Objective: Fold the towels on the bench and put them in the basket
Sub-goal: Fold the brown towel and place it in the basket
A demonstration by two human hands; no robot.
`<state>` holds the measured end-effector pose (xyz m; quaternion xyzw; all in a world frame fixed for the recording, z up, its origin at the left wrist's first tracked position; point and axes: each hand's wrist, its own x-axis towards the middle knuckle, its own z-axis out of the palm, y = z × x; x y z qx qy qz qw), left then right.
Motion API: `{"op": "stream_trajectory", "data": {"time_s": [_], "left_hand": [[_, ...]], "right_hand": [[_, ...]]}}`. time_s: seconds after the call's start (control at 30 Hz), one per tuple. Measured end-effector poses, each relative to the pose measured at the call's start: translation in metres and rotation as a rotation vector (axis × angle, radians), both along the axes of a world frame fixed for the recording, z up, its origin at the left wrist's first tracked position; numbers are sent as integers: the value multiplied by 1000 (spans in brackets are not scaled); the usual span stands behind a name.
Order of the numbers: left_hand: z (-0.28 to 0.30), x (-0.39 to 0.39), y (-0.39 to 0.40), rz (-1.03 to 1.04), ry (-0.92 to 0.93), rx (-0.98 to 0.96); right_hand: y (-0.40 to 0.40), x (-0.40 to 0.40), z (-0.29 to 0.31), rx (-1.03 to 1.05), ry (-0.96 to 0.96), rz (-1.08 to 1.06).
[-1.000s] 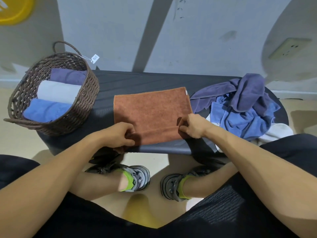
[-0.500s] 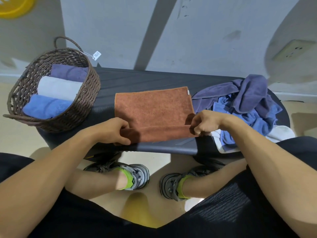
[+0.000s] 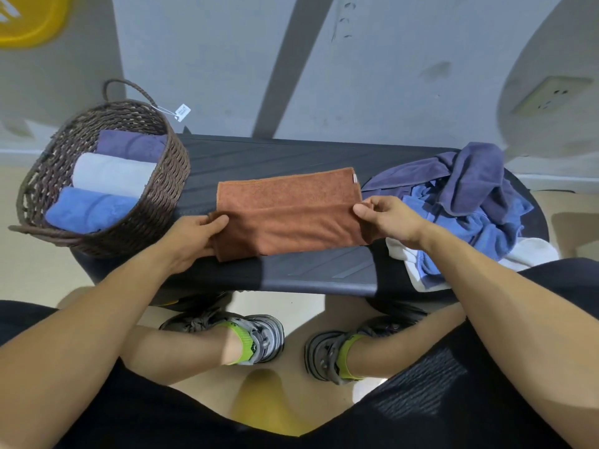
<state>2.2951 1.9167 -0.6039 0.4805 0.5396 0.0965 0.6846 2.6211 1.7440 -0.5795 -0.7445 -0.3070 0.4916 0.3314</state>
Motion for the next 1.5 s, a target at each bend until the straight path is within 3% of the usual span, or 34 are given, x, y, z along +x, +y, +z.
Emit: {"op": "stream_trajectory", "data": {"time_s": [0.1, 0.17, 0.37, 0.53, 0.77, 0.83, 0.97, 1.07, 1.27, 1.5], "left_hand": [[-8, 0, -9, 21, 30, -13], [-11, 0, -9, -30, 78, 110], [-7, 0, -7, -185, 283, 405], [4, -11, -3, -395, 360, 194], [13, -22, 8, -388, 268, 11], [13, -23, 15, -333, 184, 7], [1, -18, 22, -37, 40, 2], [-12, -12, 16, 14, 54, -1], [-33, -5, 20, 17, 227, 342], [-44, -4, 25, 52, 303, 389]], "right_hand": [[-3, 2, -6, -100, 48, 16], [-3, 3, -10, -106, 33, 4], [-1, 5, -7, -157, -258, 195], [-17, -4, -8, -308, 15, 349], [-15, 1, -4, -320, 180, 418], [-12, 6, -4, -278, 253, 390], [-6, 5, -11, -160, 318, 164], [-2, -3, -17, -128, 236, 0], [2, -14, -20, -116, 35, -109], [6, -24, -31, -73, -401, -113]]}}
